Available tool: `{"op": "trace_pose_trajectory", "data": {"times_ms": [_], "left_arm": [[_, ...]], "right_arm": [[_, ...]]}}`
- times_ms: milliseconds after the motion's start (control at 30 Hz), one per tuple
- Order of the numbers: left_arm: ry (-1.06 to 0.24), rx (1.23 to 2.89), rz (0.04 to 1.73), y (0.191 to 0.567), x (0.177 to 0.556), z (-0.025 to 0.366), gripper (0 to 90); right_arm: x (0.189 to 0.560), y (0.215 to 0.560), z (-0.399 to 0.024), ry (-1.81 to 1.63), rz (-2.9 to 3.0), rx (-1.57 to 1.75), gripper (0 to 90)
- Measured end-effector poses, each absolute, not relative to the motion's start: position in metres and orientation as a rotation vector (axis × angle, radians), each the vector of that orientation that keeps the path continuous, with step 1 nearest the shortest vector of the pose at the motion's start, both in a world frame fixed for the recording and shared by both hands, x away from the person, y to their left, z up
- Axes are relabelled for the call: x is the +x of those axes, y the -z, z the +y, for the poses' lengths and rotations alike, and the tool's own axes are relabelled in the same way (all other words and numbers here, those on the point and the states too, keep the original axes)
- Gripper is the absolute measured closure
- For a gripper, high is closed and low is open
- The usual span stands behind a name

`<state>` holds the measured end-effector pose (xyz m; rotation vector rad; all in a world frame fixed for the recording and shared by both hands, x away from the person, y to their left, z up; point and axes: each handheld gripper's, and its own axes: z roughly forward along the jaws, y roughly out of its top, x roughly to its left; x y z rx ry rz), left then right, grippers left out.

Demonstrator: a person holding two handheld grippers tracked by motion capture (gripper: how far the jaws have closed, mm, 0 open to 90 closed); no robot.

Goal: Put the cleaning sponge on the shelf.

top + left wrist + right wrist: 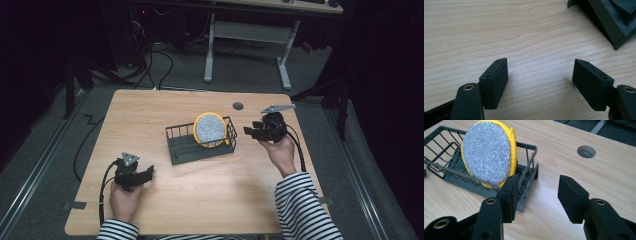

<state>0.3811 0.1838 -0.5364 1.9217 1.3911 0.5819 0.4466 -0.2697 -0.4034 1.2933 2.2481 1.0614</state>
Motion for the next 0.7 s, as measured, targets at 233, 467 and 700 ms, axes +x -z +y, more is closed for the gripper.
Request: {"op": "trace_pose_trajectory", "data": {"times_ms": [233,467,700], "left_arm": [[-0.583,1.925,1.39,0.536,0.381,0.184,29.5],[-0.586,1.926,1.391,0.536,0.381,0.183,29.5],[-0.59,1.927,1.391,0.536,0.381,0.183,29.5]], "right_arm": [[0.424,0.413,-0.297,-1.073,2.184,1.348,53.1],[0.405,0.423,-0.322,-1.113,2.123,1.408,53.8],[0.388,0.435,-0.338,-1.134,2.082,1.461,53.9]]}}
